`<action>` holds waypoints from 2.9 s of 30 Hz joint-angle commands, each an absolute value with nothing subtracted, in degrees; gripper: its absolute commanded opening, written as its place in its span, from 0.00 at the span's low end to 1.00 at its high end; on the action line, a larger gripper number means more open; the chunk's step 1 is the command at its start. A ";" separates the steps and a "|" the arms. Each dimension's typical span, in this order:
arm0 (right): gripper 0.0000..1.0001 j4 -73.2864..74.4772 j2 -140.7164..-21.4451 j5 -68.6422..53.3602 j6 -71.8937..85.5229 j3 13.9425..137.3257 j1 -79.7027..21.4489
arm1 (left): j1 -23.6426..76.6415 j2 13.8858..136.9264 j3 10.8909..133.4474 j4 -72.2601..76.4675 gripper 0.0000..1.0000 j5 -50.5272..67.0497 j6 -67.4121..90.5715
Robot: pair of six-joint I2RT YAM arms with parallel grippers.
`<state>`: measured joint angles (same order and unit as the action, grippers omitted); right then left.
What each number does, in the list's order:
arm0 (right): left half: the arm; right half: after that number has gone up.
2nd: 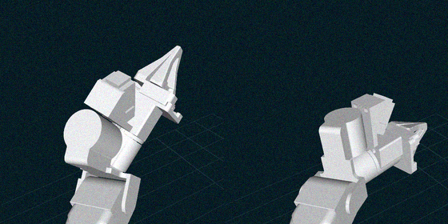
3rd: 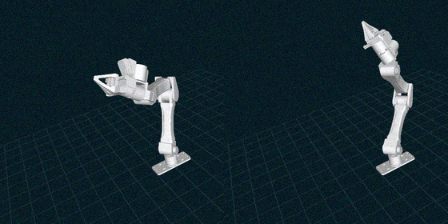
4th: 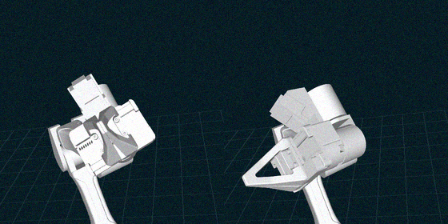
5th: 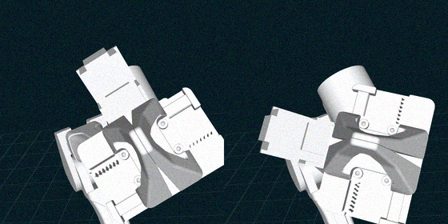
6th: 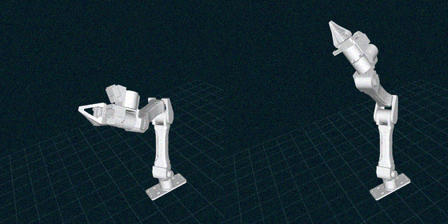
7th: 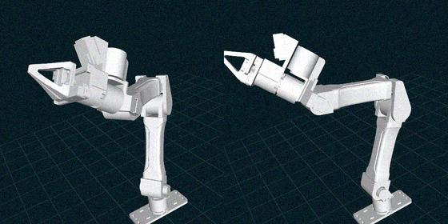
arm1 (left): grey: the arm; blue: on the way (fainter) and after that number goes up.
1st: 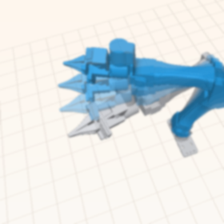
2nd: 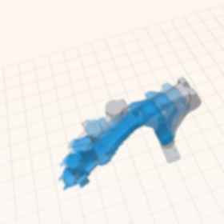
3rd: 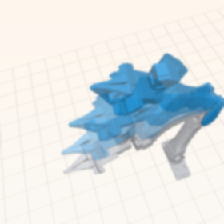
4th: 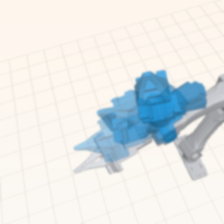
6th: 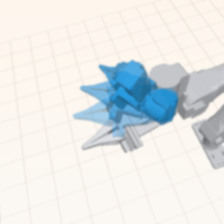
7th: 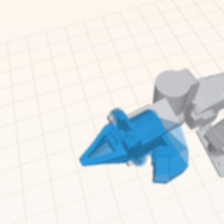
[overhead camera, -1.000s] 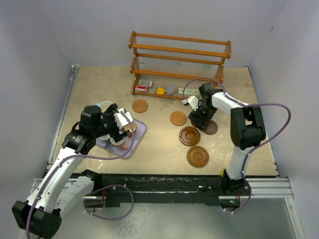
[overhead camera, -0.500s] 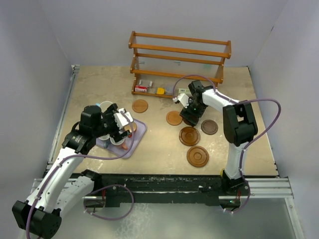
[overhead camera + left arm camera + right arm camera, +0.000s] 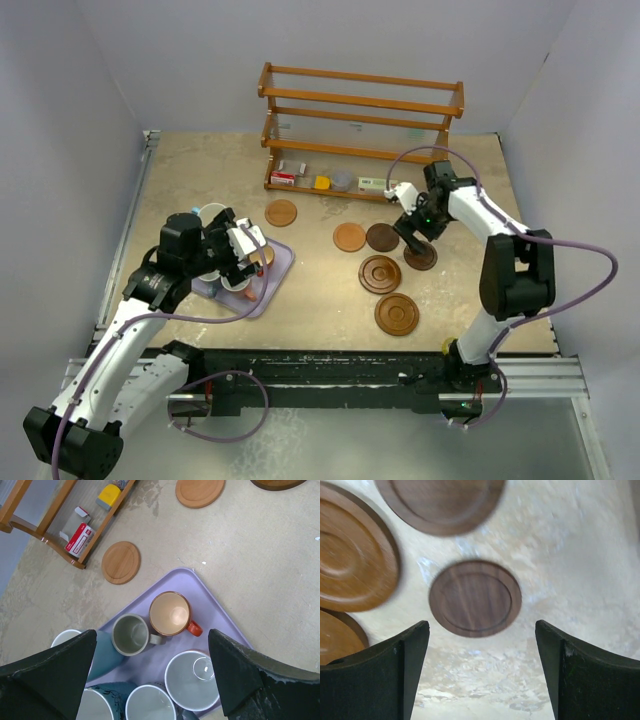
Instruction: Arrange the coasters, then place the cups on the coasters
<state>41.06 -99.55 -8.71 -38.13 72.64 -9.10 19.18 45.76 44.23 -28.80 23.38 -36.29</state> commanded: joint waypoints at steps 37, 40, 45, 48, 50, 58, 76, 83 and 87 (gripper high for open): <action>0.74 37.50 -99.72 -11.23 -45.87 62.82 -27.80 | 19.34 45.26 43.26 -27.69 0.90 22.85 -38.50; 0.72 37.87 -100.89 -11.50 -45.29 64.01 -29.89 | 19.34 45.19 43.32 -27.77 0.90 22.61 -38.55; 0.72 38.01 -101.35 -12.59 -44.68 64.97 -31.83 | 19.34 45.02 42.99 -27.80 0.90 22.41 -38.76; 0.71 38.68 -100.33 -14.39 -44.83 65.11 -31.96 | 19.39 44.99 42.68 -27.69 0.90 22.41 -38.89; 0.72 39.26 -99.22 -15.66 -44.91 65.06 -31.93 | 19.37 45.00 42.63 -27.56 0.90 22.40 -38.94; 0.78 40.57 -90.95 -13.50 -41.97 61.69 -31.38 | 19.38 45.20 42.56 -27.09 0.90 22.74 -39.00; 0.79 35.38 -79.07 -7.23 -41.68 44.43 -30.84 | 19.35 44.89 41.58 -26.46 0.90 22.52 -39.45; 0.77 30.58 -82.47 -4.17 -43.04 43.96 -30.92 | 19.34 44.74 41.51 -26.22 0.90 21.97 -38.96; 0.74 29.53 -83.57 -5.66 -42.66 43.85 -31.15 | 19.33 44.90 41.42 -26.19 0.90 21.32 -37.96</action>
